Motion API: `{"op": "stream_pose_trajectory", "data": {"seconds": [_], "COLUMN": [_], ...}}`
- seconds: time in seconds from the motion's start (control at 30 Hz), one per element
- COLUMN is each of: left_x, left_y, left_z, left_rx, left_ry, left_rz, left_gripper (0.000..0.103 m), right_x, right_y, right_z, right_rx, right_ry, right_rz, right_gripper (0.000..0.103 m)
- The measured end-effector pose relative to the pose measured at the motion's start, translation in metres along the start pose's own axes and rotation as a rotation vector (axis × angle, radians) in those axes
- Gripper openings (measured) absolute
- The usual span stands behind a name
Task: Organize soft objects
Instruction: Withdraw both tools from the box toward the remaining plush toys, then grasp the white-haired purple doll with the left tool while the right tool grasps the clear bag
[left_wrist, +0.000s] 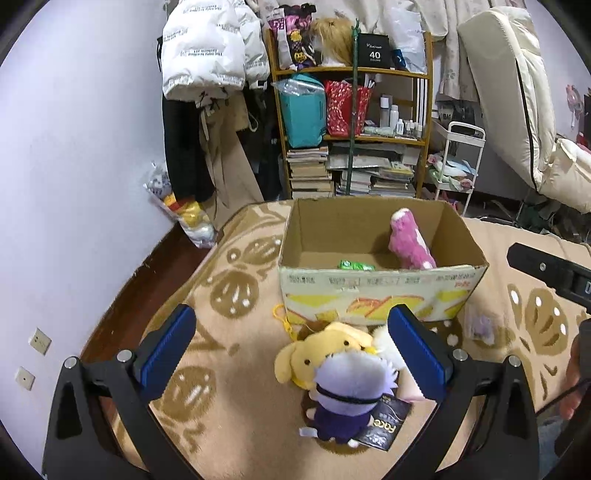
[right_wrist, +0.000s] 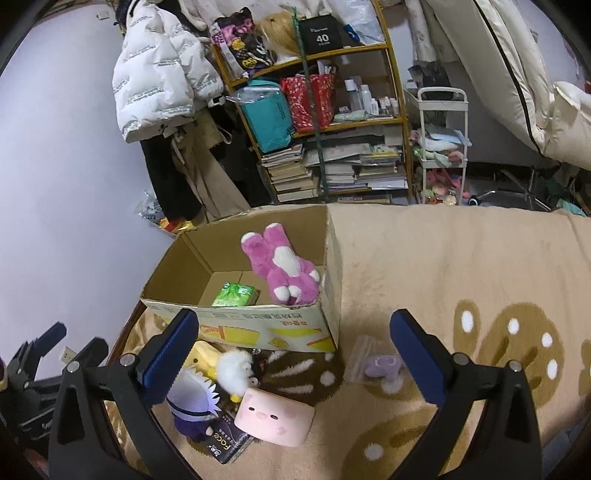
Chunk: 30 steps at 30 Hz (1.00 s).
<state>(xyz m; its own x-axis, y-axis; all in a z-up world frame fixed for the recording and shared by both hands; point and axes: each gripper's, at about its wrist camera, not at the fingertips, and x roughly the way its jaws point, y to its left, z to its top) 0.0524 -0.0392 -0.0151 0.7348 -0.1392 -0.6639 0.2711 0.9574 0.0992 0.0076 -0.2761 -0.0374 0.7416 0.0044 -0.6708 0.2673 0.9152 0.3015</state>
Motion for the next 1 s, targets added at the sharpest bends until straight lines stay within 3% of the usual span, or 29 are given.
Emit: {"op": "stream_pose_trajectory", "data": {"seconds": [0.3, 0.5, 0.7, 1.0], "left_x": [0.014, 0.031, 0.045, 0.064], "left_y": [0.001, -0.007, -0.016, -0.025], "left_z": [-0.008, -0.017, -0.025, -0.031], "left_rx": [0.002, 0.028, 0.034, 0.065], "left_ry": [0.045, 0.105, 0.143, 0.198], "left_rz": [0.001, -0.021, -0.063, -0.069], "left_gripper": [0.102, 0.102, 0.102, 0.102], "right_x": [0.018, 0.039, 0.061, 0.095], "right_y": [-0.014, -0.025, -0.042, -0.066], "right_z": [-0.001, -0.006, -0.012, -0.019], "right_rx": [0.046, 0.017, 0.080, 0.155], "right_ry": [0.053, 0.138, 0.225, 0.348], "right_rz": [-0.046, -0.165, -0.177, -0.217], "right_gripper": [0.103, 0.103, 0.103, 0.103]}}
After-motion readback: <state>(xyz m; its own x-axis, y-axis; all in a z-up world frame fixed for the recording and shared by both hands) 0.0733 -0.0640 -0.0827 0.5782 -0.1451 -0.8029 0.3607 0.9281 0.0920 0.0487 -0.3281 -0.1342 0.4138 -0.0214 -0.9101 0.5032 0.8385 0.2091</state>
